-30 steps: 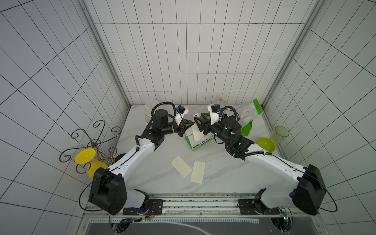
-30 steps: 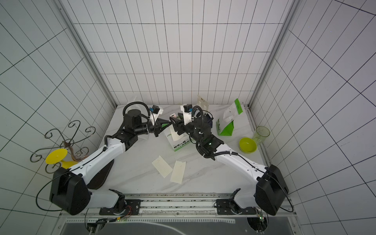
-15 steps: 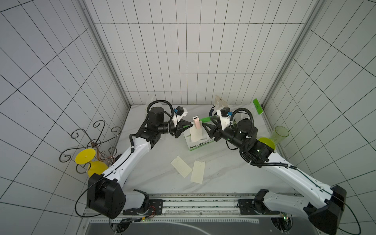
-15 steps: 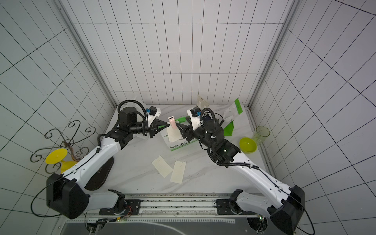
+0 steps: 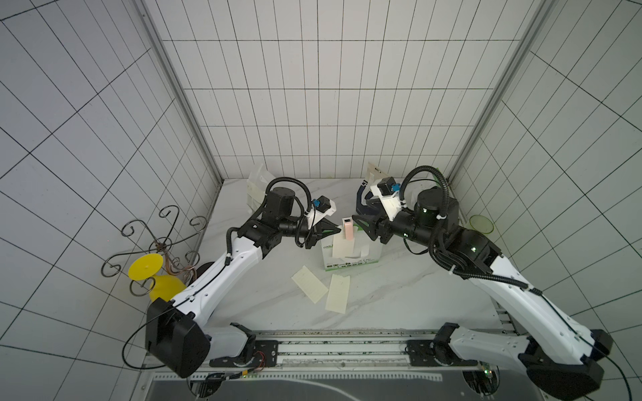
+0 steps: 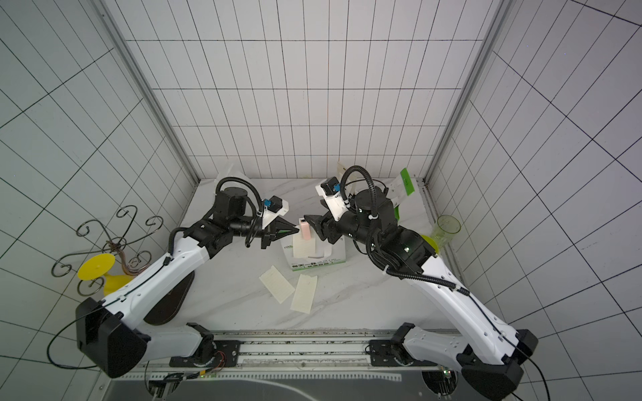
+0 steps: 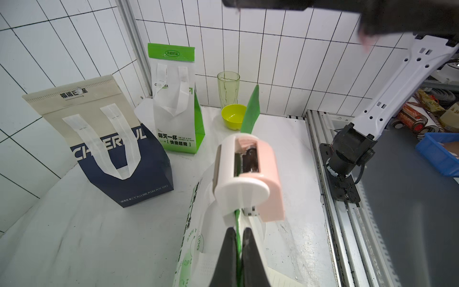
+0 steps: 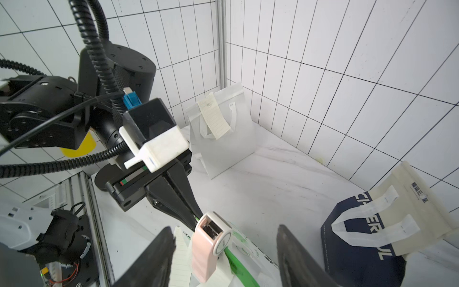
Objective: Staple the receipts to the bags
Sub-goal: Staple the receipt to the takeout bag.
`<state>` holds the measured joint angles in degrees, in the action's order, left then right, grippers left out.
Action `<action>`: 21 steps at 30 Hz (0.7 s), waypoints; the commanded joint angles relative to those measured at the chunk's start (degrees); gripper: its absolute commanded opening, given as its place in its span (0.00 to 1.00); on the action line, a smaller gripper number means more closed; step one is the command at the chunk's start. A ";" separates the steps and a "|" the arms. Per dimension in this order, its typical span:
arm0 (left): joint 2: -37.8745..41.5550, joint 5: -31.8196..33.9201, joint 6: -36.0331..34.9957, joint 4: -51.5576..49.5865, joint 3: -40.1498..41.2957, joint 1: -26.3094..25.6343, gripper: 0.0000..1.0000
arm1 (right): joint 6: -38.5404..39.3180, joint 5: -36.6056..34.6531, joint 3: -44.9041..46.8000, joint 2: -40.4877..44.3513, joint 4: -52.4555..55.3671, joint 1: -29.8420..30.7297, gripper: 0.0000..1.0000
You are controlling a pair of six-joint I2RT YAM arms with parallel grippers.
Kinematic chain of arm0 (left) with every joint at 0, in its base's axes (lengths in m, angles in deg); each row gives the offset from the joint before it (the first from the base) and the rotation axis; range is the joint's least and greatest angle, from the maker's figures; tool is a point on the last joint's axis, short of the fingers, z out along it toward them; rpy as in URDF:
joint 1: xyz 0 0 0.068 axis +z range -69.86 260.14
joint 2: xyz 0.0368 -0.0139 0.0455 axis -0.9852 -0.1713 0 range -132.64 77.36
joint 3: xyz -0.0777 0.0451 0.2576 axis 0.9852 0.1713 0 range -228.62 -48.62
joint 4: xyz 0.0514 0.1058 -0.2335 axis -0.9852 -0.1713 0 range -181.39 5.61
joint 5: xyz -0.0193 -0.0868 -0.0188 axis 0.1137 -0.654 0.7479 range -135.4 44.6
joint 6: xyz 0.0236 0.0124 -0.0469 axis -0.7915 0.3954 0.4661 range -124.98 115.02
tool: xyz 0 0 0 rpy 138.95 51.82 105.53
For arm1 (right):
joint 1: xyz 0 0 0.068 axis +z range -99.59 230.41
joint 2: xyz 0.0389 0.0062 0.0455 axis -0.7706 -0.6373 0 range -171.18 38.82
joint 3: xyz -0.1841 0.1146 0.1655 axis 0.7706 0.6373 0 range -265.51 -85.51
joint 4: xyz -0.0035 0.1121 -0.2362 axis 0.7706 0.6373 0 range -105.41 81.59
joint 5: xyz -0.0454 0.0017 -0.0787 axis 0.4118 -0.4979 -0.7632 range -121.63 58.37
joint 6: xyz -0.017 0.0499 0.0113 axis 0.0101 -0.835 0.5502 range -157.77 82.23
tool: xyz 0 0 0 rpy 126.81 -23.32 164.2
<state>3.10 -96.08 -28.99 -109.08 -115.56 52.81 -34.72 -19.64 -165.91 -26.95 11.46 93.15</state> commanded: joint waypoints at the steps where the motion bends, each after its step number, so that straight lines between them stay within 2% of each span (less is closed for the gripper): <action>1: 2.68 -0.31 -2.96 -0.19 -0.74 -0.42 0.00 | 6.20 5.63 -6.94 -3.02 9.67 -0.09 0.66; 10: 3.12 -2.37 -3.24 -0.36 -0.96 -1.14 0.00 | 14.63 10.35 -11.64 -7.29 14.69 -0.11 0.69; 17: 4.22 -2.77 -3.68 -0.54 -1.01 -2.06 0.00 | 20.76 12.47 -17.34 -12.95 21.71 -0.07 0.69; 21: 4.55 -2.90 -3.77 -0.54 -1.13 -2.16 0.00 | 23.12 14.37 -17.56 -13.54 23.36 -0.11 0.67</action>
<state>6.29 -97.34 -30.74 -109.96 -115.56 50.93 -15.96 -8.38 -177.21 -40.31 30.32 93.15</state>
